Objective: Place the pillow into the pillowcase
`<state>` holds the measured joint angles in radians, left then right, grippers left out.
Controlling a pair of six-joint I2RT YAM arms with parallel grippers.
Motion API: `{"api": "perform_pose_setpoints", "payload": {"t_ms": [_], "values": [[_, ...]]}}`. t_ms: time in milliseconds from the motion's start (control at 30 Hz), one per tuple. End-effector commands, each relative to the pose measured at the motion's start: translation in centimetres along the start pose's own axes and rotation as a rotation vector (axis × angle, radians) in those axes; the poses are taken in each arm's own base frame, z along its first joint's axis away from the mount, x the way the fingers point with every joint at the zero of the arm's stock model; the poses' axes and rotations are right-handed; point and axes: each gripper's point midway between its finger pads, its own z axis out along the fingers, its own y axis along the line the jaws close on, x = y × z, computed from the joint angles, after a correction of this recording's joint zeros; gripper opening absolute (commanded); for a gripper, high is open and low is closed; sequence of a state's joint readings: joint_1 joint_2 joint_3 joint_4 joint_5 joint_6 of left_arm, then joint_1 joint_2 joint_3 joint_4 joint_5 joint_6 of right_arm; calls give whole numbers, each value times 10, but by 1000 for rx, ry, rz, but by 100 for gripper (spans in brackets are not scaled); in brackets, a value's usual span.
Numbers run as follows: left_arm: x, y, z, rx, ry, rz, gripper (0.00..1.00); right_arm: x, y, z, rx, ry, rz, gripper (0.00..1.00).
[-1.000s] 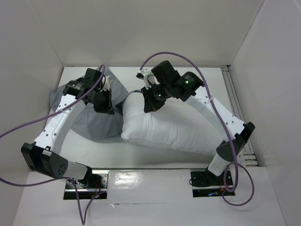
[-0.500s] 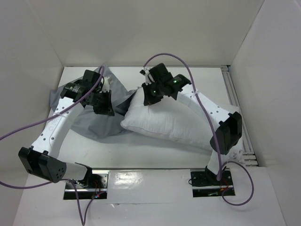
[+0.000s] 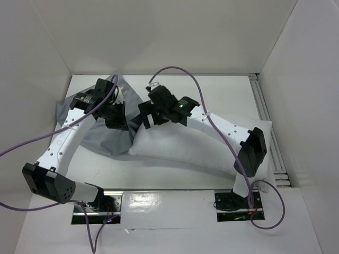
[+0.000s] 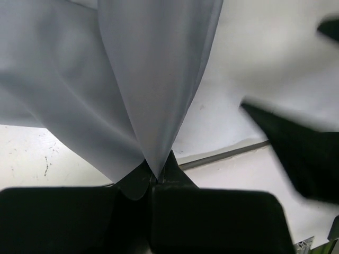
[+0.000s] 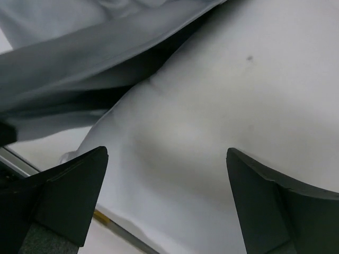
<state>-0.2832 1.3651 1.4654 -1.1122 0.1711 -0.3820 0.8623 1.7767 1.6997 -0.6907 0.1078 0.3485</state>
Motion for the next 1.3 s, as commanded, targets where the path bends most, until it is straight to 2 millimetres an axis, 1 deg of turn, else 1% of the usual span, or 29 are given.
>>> {"api": "perform_pose_setpoints", "payload": {"t_ms": [0, 33, 67, 100, 133, 200, 233, 267, 300, 333, 367, 400, 500, 533, 600, 633, 667, 733, 767, 867, 900, 967, 1000, 1033, 1067, 1133, 1200, 1233, 1267], "values": [[-7, 8, 8, -51, -12, -70, 0, -1, 21, -36, 91, -71, -62, 100], [-13, 10, 9, -56, -38, -86, 0, 11, 23, -32, 132, -56, -32, 100], [-19, 14, 9, -57, -58, -107, 0, 15, 20, -27, 156, -52, -6, 100], [-20, 17, 15, -65, -50, -131, 0, 26, 22, -17, 172, -28, 14, 100], [-21, 18, 21, -68, -41, -133, 0, 28, 22, -9, 180, -38, 52, 100], [-28, 25, 29, -78, -47, -189, 1, 48, 15, 17, 232, -26, 118, 100], [-28, 30, 35, -86, -38, -201, 15, 56, 11, 28, 247, -25, 138, 99], [-30, 32, 45, -78, -30, -237, 56, 65, 3, 41, 258, 2, 187, 90], [-34, 36, 47, -75, -32, -254, 72, 68, 1, 45, 242, 18, 200, 70], [-29, 31, 49, -46, -12, -268, 79, 66, 3, 50, 217, 12, 217, 19], [-30, 36, 53, -54, -3, -281, 85, 76, 1, 54, 208, 33, 186, 0], [-28, 33, 55, -42, 3, -307, 87, 65, 12, 46, 138, 2, 182, 0], [-21, 31, 56, -31, 8, -361, 82, 63, 10, 39, 79, 3, 128, 0], [-18, 28, 57, -26, 7, -363, 77, 58, 20, 32, 20, 2, 123, 0], [-6, 32, 59, -55, 18, -438, 71, 57, 13, 30, 1, 12, 109, 0], [-3, 32, 61, -45, -4, -452, 69, 57, 20, 26, -34, 21, 111, 0], [0, 31, 62, -34, -4, -471, 68, 60, 17, 27, -44, 36, 88, 0], [3, 33, 65, -43, -7, -509, 69, 54, 26, 17, -116, 33, 75, 0], [2, 33, 68, -39, -14, -508, 71, 60, 27, 17, -134, 52, 60, 0], [-3, 47, 76, -95, -37, -507, 68, 63, 39, 1, -226, 84, -4, 0], [-1, 53, 85, -120, -13, -504, 61, 61, 41, -7, -242, 88, -21, 0], [-7, 58, 93, -126, -13, -488, 53, 79, 38, -16, -258, 159, -74, 0], [-9, 59, 95, -128, -7, -489, 46, 77, 37, -23, -259, 158, -90, 0], [-8, 62, 103, -135, 9, -477, 32, 86, 39, -28, -278, 182, -124, 0], [-7, 62, 105, -139, 17, -479, 29, 88, 39, -38, -290, 185, -124, 0], [-16, 66, 104, -149, -1, -474, 27, 103, 39, -50, -313, 233, -152, 0], [-25, 67, 103, -152, -22, -459, 27, 107, 40, -68, -344, 245, -150, 0], [-28, 70, 103, -156, -22, -454, 23, 105, 42, -75, -365, 232, -160, 0], [-32, 70, 103, -153, -27, -442, 0, 100, 47, -87, -400, 211, -161, 0]]}}
